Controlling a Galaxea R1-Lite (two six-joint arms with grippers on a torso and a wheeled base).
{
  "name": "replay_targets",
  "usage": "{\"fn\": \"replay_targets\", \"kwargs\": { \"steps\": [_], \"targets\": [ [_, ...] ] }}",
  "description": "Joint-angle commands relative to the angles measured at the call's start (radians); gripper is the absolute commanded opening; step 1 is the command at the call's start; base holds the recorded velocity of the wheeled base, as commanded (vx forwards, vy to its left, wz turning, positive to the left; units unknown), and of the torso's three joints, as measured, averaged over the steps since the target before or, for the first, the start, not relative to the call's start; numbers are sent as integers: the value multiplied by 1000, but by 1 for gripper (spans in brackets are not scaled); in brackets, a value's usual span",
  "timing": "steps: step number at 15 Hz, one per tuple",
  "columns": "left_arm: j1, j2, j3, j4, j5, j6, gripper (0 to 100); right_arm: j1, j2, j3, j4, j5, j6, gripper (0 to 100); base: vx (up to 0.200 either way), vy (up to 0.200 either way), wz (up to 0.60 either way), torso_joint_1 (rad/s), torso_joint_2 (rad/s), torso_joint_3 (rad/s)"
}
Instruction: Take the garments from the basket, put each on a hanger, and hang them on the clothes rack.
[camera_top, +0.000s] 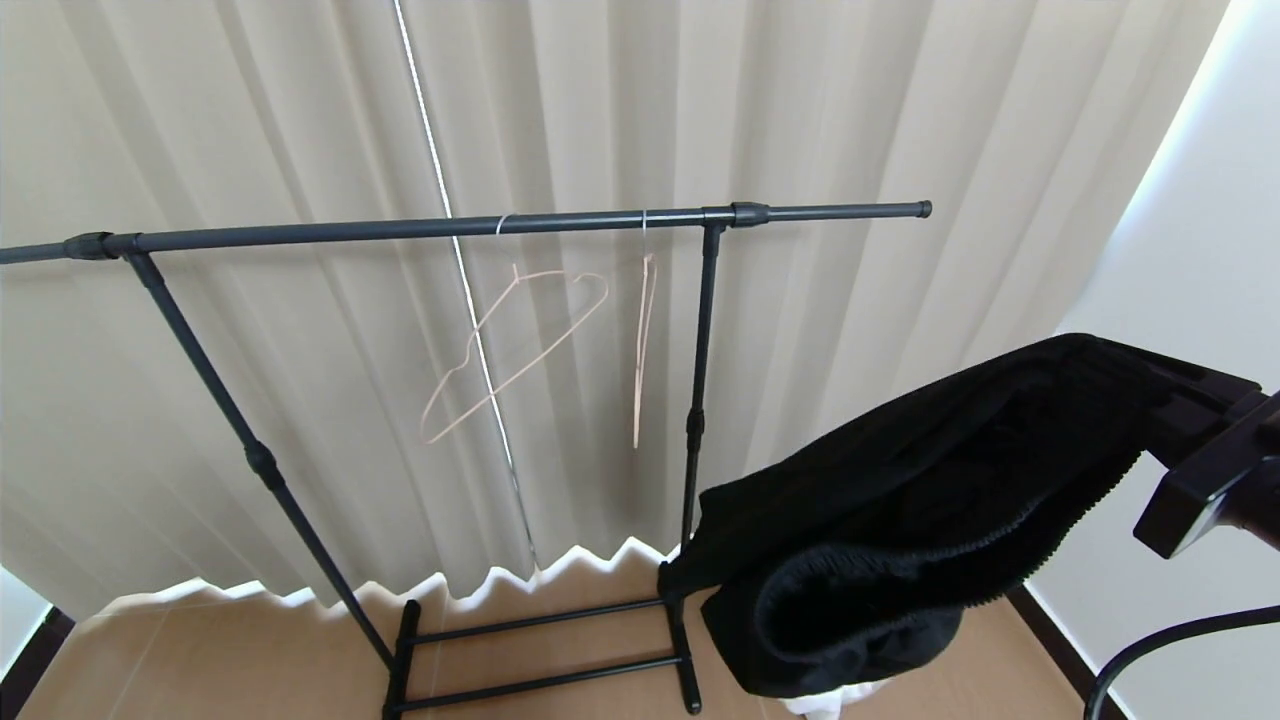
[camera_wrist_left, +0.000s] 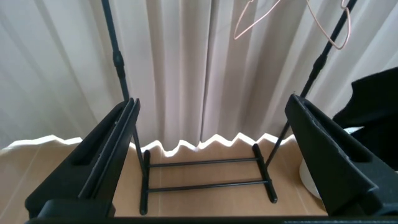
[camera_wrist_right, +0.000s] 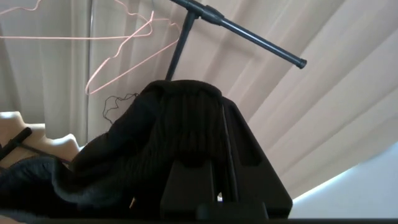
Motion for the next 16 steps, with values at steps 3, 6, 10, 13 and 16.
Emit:
{"fn": "replay_targets", "kwargs": {
  "steps": [3,6,10,13,16],
  "targets": [
    [-1,0,0,1,1,0,100,0,2,2,0,0,-1,0,0,0,0,0,0,0],
    [-1,0,0,1,1,0,100,0,2,0,2,0,-2,0,0,0,0,0,0,0],
    [-1,0,0,1,2,0,100,-6,2,0,2,0,-2,0,0,0,300,1,0,4],
    [-1,0,0,1,1,0,100,-6,2,2,2,0,-2,0,0,0,0,0,0,0],
    [-1,0,0,1,1,0,100,-6,2,0,2,0,-2,0,0,0,0,0,0,0]
  ]
}}
